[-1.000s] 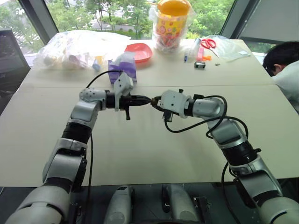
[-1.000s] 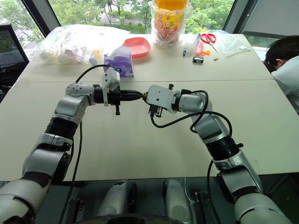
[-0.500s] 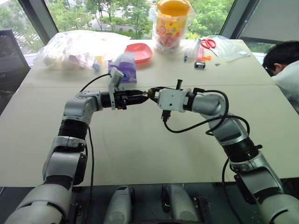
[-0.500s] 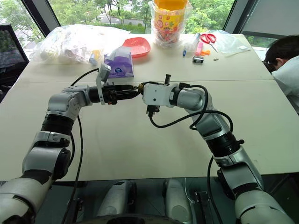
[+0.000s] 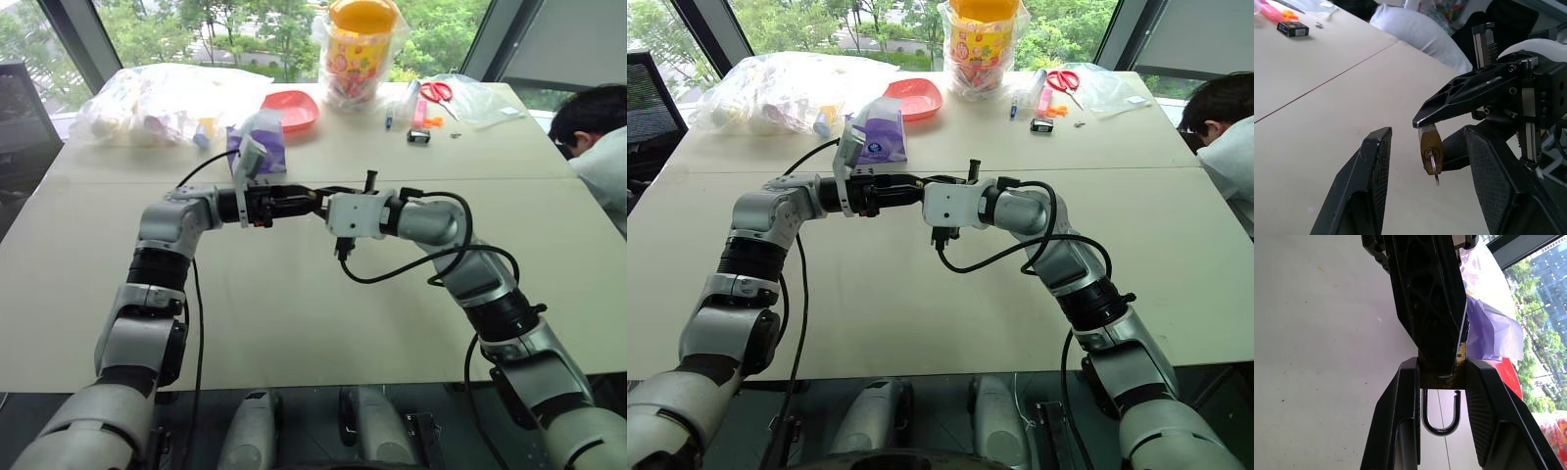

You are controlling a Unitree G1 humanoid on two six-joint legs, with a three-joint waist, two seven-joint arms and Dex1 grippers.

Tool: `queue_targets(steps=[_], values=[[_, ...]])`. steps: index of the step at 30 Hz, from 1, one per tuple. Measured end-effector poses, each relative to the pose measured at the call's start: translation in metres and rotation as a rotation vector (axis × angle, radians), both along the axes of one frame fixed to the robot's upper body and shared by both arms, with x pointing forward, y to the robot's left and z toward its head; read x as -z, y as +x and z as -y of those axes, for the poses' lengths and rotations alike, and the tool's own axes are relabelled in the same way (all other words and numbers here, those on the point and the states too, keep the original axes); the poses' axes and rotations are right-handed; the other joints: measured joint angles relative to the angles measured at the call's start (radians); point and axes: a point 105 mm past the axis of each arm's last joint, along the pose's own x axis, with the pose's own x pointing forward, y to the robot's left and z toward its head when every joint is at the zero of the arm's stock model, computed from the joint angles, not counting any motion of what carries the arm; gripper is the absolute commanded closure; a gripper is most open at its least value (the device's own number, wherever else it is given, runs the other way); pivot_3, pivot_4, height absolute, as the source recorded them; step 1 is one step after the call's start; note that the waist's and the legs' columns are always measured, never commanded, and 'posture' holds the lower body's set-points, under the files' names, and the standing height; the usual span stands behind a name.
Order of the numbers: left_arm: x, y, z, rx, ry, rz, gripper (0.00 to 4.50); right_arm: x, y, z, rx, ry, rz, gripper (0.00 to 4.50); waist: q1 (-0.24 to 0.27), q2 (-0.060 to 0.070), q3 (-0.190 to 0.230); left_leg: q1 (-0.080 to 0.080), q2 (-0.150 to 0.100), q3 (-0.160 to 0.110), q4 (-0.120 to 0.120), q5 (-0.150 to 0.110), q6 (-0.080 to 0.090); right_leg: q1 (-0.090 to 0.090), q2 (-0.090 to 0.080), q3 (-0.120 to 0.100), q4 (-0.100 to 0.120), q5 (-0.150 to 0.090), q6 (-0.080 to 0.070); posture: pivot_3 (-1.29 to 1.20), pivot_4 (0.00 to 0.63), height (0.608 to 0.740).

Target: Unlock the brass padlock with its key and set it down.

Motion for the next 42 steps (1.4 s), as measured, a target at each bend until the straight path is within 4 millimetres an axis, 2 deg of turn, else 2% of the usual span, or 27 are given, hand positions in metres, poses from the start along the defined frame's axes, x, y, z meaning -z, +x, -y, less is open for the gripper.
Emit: queue_targets(steps=[3,4,12,13,14,18,19,21,22,23,24,25,28,30,31,36,42], values=[[0.002,0.000,0.002,0.005,0.008,-0.002,4.19,0.000,0.000,-0.001,-0.003,0.001,0.000,3.80,0.000,0.000,0.000,0.000,0.000,0.000,0.000,0.000,0.000,0.000,0.000,0.000,0.000,0.000,0.000,0.00,0.150,0.740],[0.002,0.000,0.001,0.003,0.009,-0.003,4.49,0.000,0.000,-0.001,-0.002,0.000,0.003,3.80,0.000,0.000,0.000,0.000,0.000,0.000,0.000,0.000,0.000,0.000,0.000,0.000,0.000,0.000,0.000,0.00,0.150,0.740],[0.002,0.000,0.001,-0.001,0.015,0.000,4.49,0.000,0.000,-0.001,0.001,-0.003,0.004,3.80,0.000,0.000,0.000,0.000,0.000,0.000,0.000,0.000,0.000,0.000,0.000,0.000,0.000,0.000,0.000,0.00,0.150,0.740],[0.002,0.000,0.001,-0.002,0.016,0.002,4.50,0.001,0.000,-0.001,0.003,-0.003,0.002,2.78,0.000,0.000,0.000,0.000,0.000,0.000,0.000,0.000,0.000,0.000,0.000,0.000,0.000,0.000,0.000,0.00,0.150,0.740],[0.003,0.001,0.001,-0.007,0.025,0.006,4.50,0.001,0.001,0.000,0.010,-0.001,-0.005,2.49,0.000,0.000,0.000,0.000,0.000,0.000,0.000,0.000,0.000,0.000,0.000,0.000,0.000,0.000,0.000,0.00,0.150,0.740],[0.003,0.002,0.000,-0.017,0.034,0.020,4.50,0.007,0.003,0.006,0.042,-0.006,-0.053,0.39,0.002,0.000,0.000,0.000,0.000,0.000,0.000,0.000,0.000,0.000,0.000,0.000,0.000,0.000,0.000,0.00,0.150,0.740],[0.004,0.002,0.000,-0.018,0.035,0.019,4.50,0.011,0.003,0.010,0.056,-0.011,-0.066,0.05,0.002,0.000,0.000,0.000,0.000,0.000,0.000,0.000,0.000,0.000,0.000,0.000,0.000,0.000,0.000,0.00,0.150,0.740],[0.005,0.002,-0.001,-0.020,0.037,0.015,4.50,0.017,0.005,0.020,0.099,-0.019,-0.087,0.05,0.002,0.000,0.000,0.000,0.000,0.000,0.000,0.000,0.000,0.000,0.000,0.000,0.000,0.000,0.000,0.00,0.150,0.740],[0.006,0.002,-0.001,-0.021,0.037,0.012,4.50,0.020,0.006,0.028,0.136,-0.011,-0.106,0.23,0.002,0.000,0.000,0.000,0.000,0.000,0.000,0.000,0.000,0.000,0.000,0.000,0.000,0.000,0.000,0.00,0.150,0.740],[0.008,0.001,-0.002,-0.023,0.037,0.008,4.50,0.020,0.006,0.035,0.172,0.016,-0.132,0.68,0.002,0.000,0.000,0.000,0.000,0.000,0.000,0.000,0.000,0.000,0.000,0.000,0.000,0.000,0.000,0.00,0.150,0.740],[0.009,0.001,-0.003,-0.023,0.035,0.002,4.50,0.018,0.004,0.043,0.211,0.098,-0.185,1.01,0.002,0.000,0.000,0.000,0.000,0.000,0.000,0.000,0.000,0.000,0.000,0.000,0.000,0.000,0.000,0.00,0.150,0.740],[0.010,0.000,-0.005,-0.023,0.036,-0.002,4.50,0.015,0.001,0.045,0.228,0.187,-0.235,1.53,0.002,0.000,0.000,0.000,0.000,-0.001,0.000,0.000,0.000,0.000,0.000,0.000,0.000,0.000,0.000,0.00,0.150,0.740],[0.009,-0.002,-0.005,-0.006,0.030,0.008,4.50,0.003,-0.012,0.042,0.209,0.378,-0.334,3.02,-0.001,0.000,0.000,0.000,0.000,0.000,0.000,0.000,0.000,0.000,0.000,0.000,0.001,0.000,0.000,0.00,0.150,0.740],[0.006,-0.005,-0.004,0.017,0.017,0.014,4.50,-0.001,-0.020,0.039,0.192,0.453,-0.392,4.24,0.001,0.000,0.000,0.001,0.001,-0.001,0.000,0.000,0.000,0.000,0.000,0.000,0.001,0.000,0.000,0.00,0.150,0.740],[0.004,-0.006,-0.003,0.026,0.008,0.013,4.50,-0.001,-0.024,0.037,0.184,0.482,-0.429,4.48,0.001,0.000,0.000,0.001,0.001,-0.001,0.000,0.000,0.000,0.000,0.000,0.000,0.002,0.000,0.000,0.00,0.150,0.740],[0.001,-0.011,-0.001,0.067,-0.006,0.006,4.50,0.001,-0.034,0.028,0.174,0.556,-0.555,4.48,0.002,0.000,0.000,0.000,0.000,-0.001,0.000,0.000,0.000,0.000,0.000,0.000,0.001,0.000,0.000,0.00,0.150,0.740],[-0.004,-0.017,0.002,0.114,-0.025,-0.001,4.50,-0.002,-0.031,0.029,0.197,0.571,-0.556,4.48,0.001,0.000,0.000,0.000,0.000,-0.001,0.000,0.000,0.000,0.000,0.000,0.000,0.001,0.000,0.000,0.00,0.150,0.740]])
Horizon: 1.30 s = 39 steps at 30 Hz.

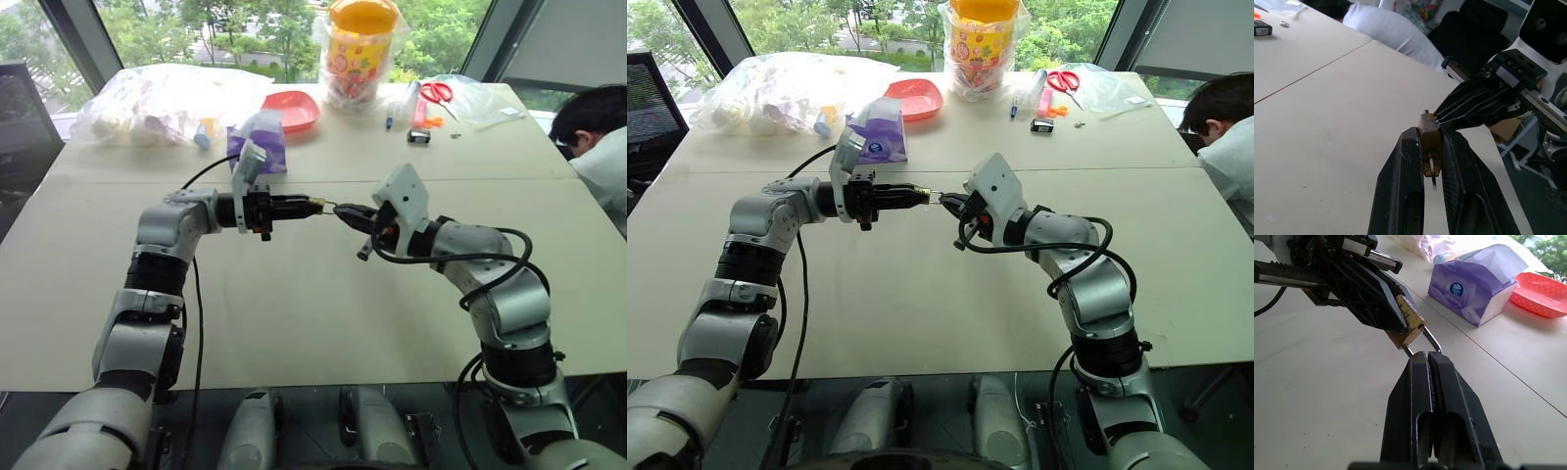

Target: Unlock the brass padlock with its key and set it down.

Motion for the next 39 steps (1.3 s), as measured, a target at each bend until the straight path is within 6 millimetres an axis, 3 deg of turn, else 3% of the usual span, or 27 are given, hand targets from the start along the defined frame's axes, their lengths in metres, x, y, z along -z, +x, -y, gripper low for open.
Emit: queue_targets(steps=[11,28,32,36,39], values=[[0.002,-0.013,0.001,0.052,0.022,0.010,4.50,0.006,-0.002,-0.007,-0.033,-0.024,-0.014,4.48,0.001,0.000,0.000,0.000,0.000,0.000,0.000,0.000,0.000,0.000,0.000,0.000,0.000,0.000,0.000,0.00,0.150,0.740],[0.001,-0.011,-0.001,0.036,0.021,0.016,4.50,0.021,-0.001,0.001,-0.022,-0.084,-0.049,4.48,0.000,0.000,0.000,0.000,0.000,0.000,0.000,0.000,0.000,0.000,0.000,0.000,-0.001,0.000,0.000,0.00,0.150,0.740],[0.008,-0.005,-0.004,-0.003,0.025,-0.015,4.50,0.023,0.007,0.022,0.042,-0.157,-0.022,4.48,0.001,0.000,0.000,0.000,0.000,0.000,0.000,0.000,0.000,0.000,0.000,0.000,-0.001,0.000,0.000,0.00,0.150,0.740],[0.028,0.002,0.008,-0.044,0.013,-0.106,4.50,0.031,0.004,0.066,0.108,-0.369,-0.004,4.48,0.017,0.000,0.000,-0.001,-0.001,0.001,0.000,0.000,0.000,0.000,-0.001,0.000,-0.003,-0.001,0.000,0.00,0.150,0.740],[0.049,0.008,0.026,-0.067,0.011,-0.209,4.50,0.036,-0.012,0.065,0.039,-0.419,-0.024,4.48,0.022,0.000,0.000,-0.001,-0.001,0.000,0.000,0.000,0.001,0.000,0.000,0.000,-0.003,-0.001,0.000,0.00,0.150,0.740]])
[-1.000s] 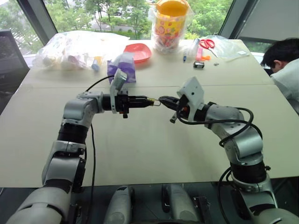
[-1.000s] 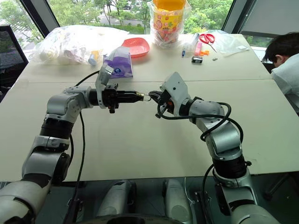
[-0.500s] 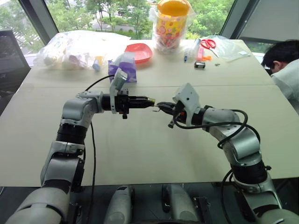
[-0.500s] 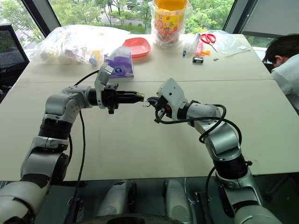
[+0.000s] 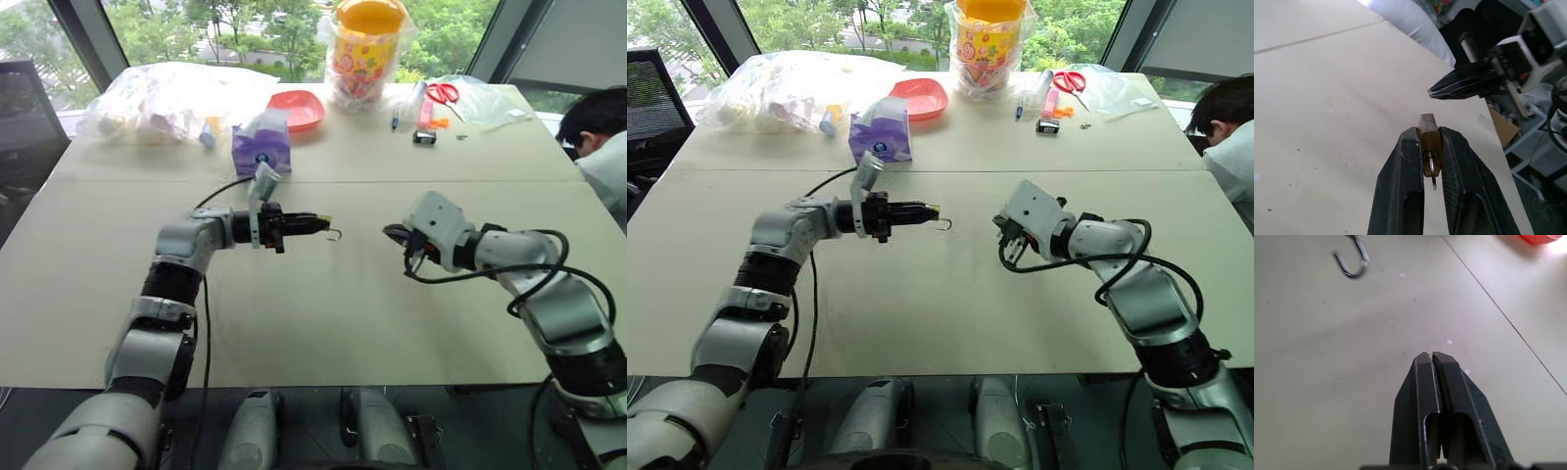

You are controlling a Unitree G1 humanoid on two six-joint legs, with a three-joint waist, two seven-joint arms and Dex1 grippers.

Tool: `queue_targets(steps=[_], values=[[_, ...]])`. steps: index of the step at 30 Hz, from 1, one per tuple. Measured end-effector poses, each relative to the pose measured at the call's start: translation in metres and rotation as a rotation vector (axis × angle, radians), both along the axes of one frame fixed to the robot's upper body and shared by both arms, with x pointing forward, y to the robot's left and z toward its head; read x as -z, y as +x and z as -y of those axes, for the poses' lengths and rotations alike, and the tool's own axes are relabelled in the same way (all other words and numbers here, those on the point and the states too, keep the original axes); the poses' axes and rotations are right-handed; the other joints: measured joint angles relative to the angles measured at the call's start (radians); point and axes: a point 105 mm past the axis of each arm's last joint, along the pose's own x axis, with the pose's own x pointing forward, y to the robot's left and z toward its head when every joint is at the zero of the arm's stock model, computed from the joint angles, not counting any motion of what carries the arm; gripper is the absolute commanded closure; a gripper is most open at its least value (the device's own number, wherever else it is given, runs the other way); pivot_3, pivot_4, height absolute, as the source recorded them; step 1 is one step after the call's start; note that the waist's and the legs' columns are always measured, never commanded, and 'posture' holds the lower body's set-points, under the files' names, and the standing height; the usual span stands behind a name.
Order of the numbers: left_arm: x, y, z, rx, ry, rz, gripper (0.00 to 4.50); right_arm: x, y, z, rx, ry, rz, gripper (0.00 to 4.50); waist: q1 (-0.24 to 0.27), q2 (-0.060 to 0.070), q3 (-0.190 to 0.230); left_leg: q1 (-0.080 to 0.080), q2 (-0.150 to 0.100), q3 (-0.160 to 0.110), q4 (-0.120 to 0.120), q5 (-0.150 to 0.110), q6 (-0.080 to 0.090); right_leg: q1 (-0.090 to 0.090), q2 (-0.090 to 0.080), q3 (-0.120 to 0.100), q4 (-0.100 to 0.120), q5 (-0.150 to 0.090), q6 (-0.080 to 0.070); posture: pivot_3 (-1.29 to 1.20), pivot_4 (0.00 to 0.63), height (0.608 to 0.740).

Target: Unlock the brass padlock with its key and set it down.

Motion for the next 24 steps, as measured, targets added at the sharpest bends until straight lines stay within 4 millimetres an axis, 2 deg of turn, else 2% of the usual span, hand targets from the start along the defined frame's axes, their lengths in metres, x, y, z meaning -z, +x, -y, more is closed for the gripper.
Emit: queue_targets(steps=[3,5,7,13,15,18,20,21,24], values=[[0.023,0.004,0.021,-0.012,0.011,-0.121,4.50,0.000,-0.013,-0.011,-0.063,-0.004,-0.016,4.48,0.000,0.000,0.000,0.000,0.000,0.000,0.001,0.000,0.000,0.000,0.000,0.000,0.000,0.000,0.000,0.00,0.150,0.740],[0.028,0.006,0.030,-0.011,0.021,-0.166,4.50,-0.002,-0.015,-0.013,-0.069,-0.004,-0.014,4.48,-0.001,0.000,0.000,0.000,0.000,0.000,0.001,0.000,0.000,0.000,0.000,0.000,0.000,-0.001,-0.001,0.00,0.150,0.740],[0.028,0.011,0.035,-0.022,0.031,-0.188,3.49,-0.002,-0.016,-0.013,-0.062,-0.003,-0.015,4.50,0.001,0.000,0.000,0.000,0.000,0.000,0.001,0.000,0.000,0.000,0.000,0.000,0.000,-0.001,-0.003,0.00,0.150,0.740],[0.037,0.018,0.035,-0.051,0.107,-0.212,1.09,-0.001,-0.016,-0.014,-0.036,0.009,-0.010,4.50,0.001,0.000,0.000,0.000,0.000,0.000,0.000,0.000,0.001,0.000,0.000,0.000,0.000,0.000,0.000,0.00,0.150,0.740],[0.037,0.019,0.035,-0.048,0.110,-0.196,0.43,0.000,-0.016,-0.013,-0.026,0.010,-0.014,4.50,0.002,0.000,0.000,0.000,0.000,0.000,0.001,0.000,0.001,0.000,0.000,0.000,0.000,0.000,0.000,0.00,0.150,0.740],[0.034,0.026,0.030,-0.086,0.159,-0.128,0.43,0.003,-0.016,-0.012,-0.013,0.013,-0.022,4.50,0.001,-0.001,0.000,0.001,0.000,0.000,0.001,0.000,0.001,0.001,-0.001,0.000,0.000,-0.001,-0.003,0.00,0.150,0.740],[0.032,0.033,0.018,-0.124,0.188,-0.084,0.43,0.005,-0.017,-0.011,-0.005,0.013,-0.024,4.50,-0.006,-0.001,0.000,0.002,0.001,0.001,0.001,0.000,0.001,0.001,0.000,0.000,0.000,-0.001,-0.003,0.00,0.150,0.740],[0.030,0.035,0.007,-0.144,0.201,-0.064,0.43,0.006,-0.018,-0.010,-0.002,0.014,-0.027,4.50,-0.010,-0.001,0.000,0.002,0.002,0.001,0.001,0.000,0.001,0.001,0.000,0.000,0.000,-0.001,-0.003,0.00,0.150,0.740],[0.017,0.037,-0.044,-0.216,0.233,0.038,0.43,0.010,-0.018,-0.003,0.034,0.021,-0.034,4.50,-0.027,0.000,0.000,0.002,0.004,0.000,-0.001,0.000,0.001,0.000,0.001,0.000,0.001,0.000,-0.002,0.00,0.150,0.740]])
